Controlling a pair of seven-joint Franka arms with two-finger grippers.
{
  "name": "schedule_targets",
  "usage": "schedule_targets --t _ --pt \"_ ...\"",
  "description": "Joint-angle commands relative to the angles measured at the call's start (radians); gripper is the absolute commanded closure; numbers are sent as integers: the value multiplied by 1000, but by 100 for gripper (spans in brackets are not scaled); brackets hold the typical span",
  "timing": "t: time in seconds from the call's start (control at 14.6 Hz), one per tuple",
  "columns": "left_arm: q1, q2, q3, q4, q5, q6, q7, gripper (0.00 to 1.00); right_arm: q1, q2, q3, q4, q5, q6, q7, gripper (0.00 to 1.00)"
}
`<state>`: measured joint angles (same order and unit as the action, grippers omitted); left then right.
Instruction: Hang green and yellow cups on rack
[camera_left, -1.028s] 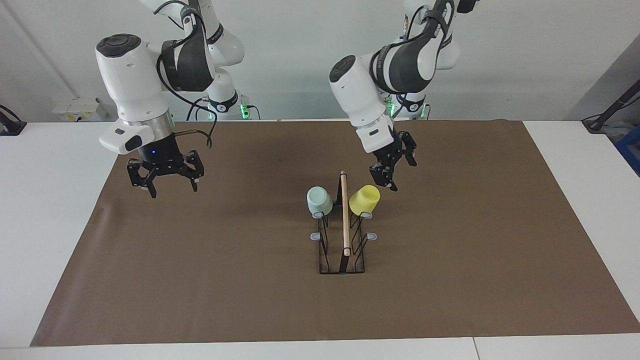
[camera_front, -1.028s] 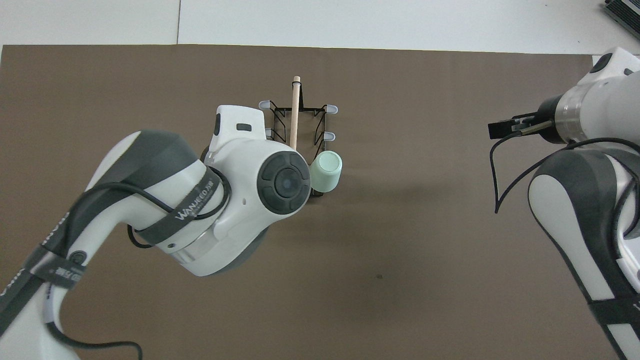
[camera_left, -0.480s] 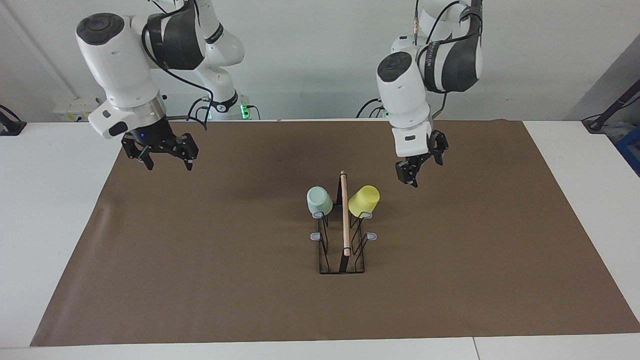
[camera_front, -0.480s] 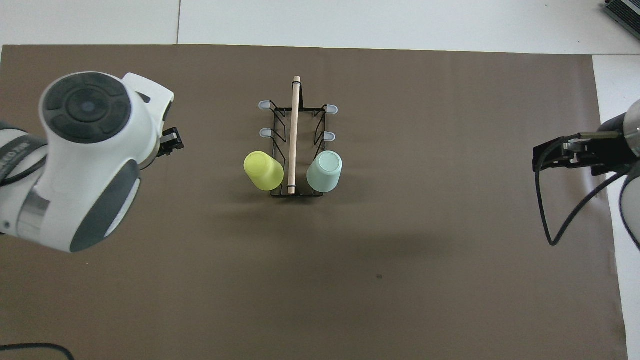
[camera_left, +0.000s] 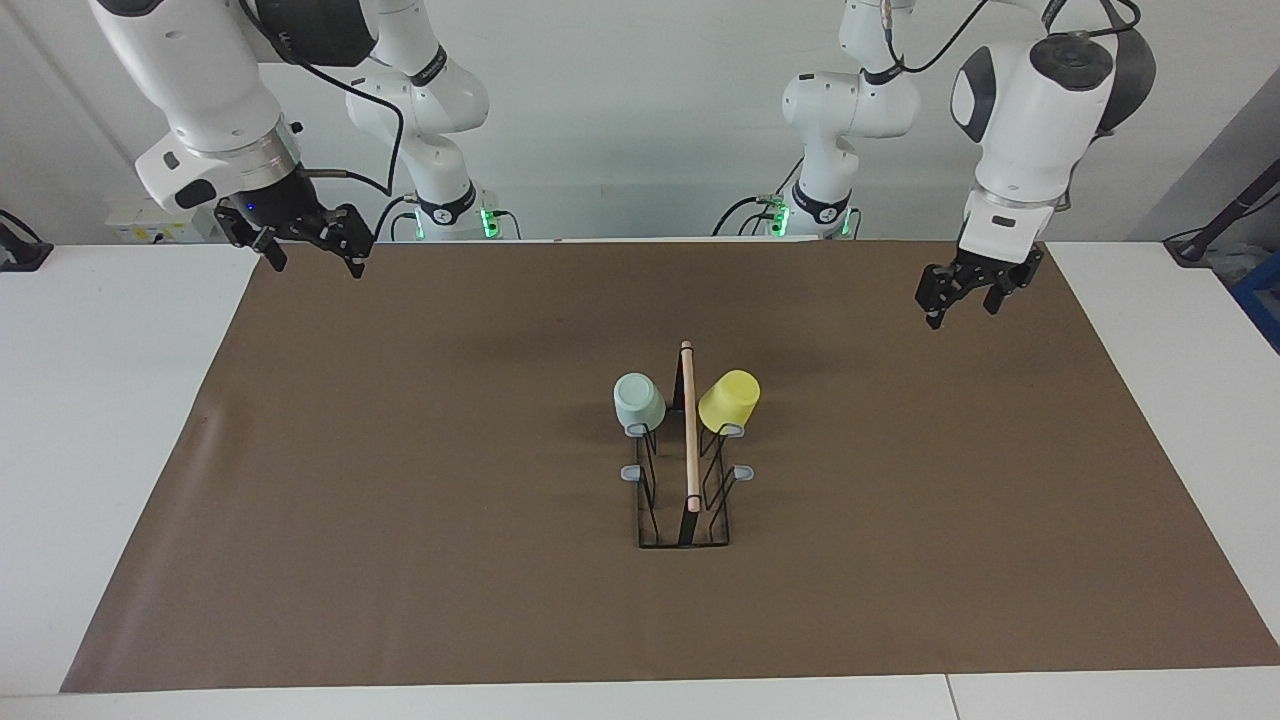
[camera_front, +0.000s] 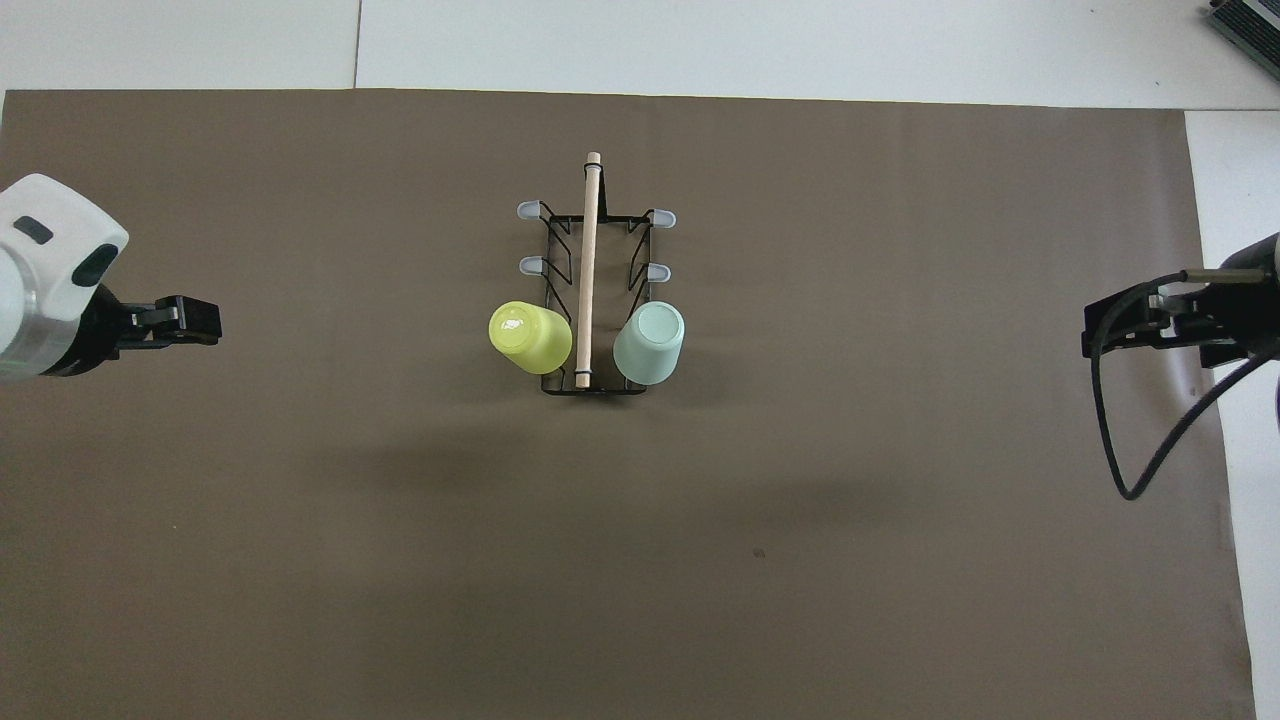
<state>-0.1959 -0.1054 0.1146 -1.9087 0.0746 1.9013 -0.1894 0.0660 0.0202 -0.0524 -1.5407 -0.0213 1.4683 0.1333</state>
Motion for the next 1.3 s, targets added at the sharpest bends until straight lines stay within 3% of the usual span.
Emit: schedule_targets --t 0.0,0.14,0.48,0.69,1.03,1.23 --pt "29 15 -4 52 -50 -5 137 9 -52 6 2 8 50 -13 -6 0" --pt "41 36 -10 114 -56 -25 188 4 -51 4 3 2 41 -8 -26 0" --pt "76 133 -33 351 -79 -227 199 1 -45 0 16 -4 0 -5 -28 0" --pt "85 153 -62 448 -76 -326 199 1 -41 0 17 -4 1 -3 -24 0" --pt "125 102 -138 412 -82 -383 200 0 -29 0 17 -2 12 -3 -18 0" --pt "125 38 -138 324 -82 -400 200 0 -29 0 17 -2 14 -3 -17 0"
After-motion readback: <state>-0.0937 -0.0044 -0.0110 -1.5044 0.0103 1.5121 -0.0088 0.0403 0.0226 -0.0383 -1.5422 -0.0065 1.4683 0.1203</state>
